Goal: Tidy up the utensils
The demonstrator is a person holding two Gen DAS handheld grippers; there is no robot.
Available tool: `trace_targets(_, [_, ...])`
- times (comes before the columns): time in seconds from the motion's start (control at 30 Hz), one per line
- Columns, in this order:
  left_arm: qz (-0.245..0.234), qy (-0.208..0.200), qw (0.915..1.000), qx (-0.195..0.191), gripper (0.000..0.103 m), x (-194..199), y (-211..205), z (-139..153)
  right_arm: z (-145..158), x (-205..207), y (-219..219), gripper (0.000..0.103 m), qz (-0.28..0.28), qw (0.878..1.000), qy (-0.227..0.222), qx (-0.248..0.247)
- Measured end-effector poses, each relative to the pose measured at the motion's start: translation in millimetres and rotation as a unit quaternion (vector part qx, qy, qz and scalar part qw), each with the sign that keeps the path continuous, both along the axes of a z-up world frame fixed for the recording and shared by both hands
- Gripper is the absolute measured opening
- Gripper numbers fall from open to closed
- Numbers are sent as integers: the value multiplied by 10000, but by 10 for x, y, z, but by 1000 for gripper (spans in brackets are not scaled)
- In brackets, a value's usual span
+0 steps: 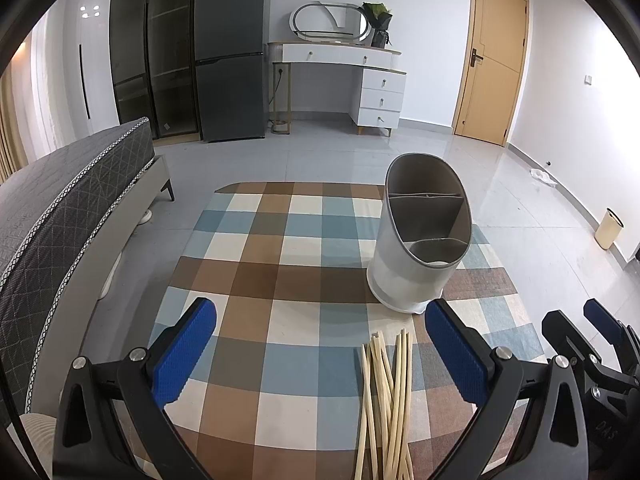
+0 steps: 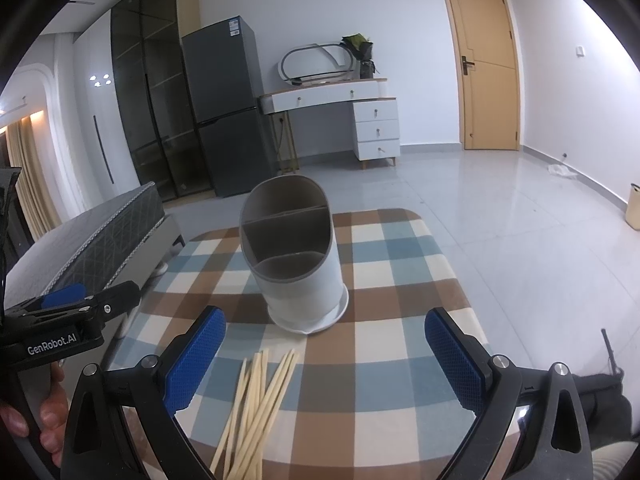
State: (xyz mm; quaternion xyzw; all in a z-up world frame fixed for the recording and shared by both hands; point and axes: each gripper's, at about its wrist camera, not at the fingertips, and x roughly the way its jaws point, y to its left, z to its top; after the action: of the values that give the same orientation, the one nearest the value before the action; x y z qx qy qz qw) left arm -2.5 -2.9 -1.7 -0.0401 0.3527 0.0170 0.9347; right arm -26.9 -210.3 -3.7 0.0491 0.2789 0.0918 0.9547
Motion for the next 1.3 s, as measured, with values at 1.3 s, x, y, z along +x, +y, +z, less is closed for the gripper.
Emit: trace_targets(1.3, [-309,1039,9924,-589,101,251,42,-453,-98,162,-80,101,-254,9989,362,155])
